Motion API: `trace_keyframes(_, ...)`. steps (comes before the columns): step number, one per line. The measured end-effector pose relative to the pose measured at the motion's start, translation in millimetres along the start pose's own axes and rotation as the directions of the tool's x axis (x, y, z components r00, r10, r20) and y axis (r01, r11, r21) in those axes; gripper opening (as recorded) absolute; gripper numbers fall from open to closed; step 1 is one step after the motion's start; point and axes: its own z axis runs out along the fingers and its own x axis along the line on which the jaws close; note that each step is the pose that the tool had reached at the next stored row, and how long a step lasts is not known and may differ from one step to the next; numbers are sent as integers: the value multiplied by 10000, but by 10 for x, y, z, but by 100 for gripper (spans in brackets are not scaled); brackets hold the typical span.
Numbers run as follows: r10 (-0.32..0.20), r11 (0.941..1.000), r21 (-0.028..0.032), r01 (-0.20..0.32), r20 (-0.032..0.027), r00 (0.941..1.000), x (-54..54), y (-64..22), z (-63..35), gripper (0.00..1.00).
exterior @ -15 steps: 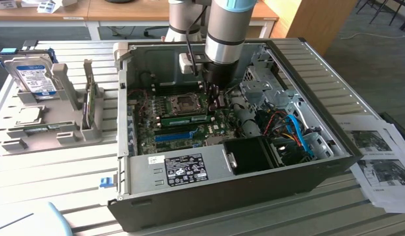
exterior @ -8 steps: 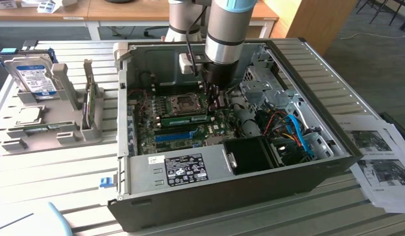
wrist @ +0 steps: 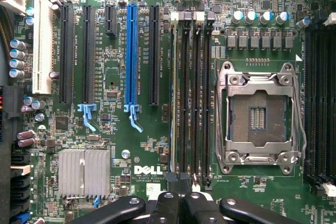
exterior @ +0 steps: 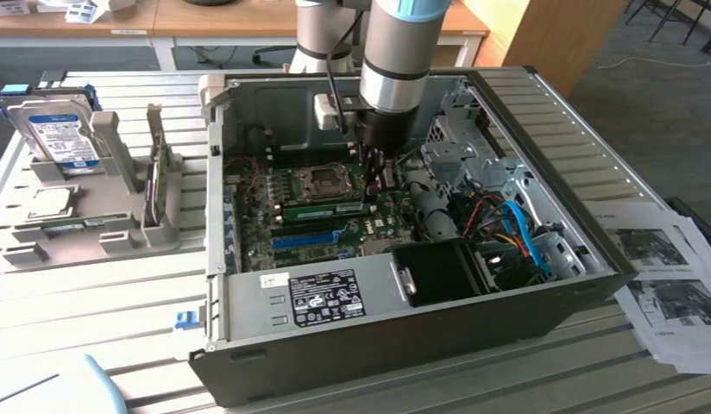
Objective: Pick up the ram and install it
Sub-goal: 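Press down the ram until it locks into place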
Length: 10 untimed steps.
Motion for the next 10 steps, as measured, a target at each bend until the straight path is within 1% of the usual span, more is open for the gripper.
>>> trace_keyframes(10, 0, 10000, 0, 0, -2, 10000, 0, 0, 11, 9)
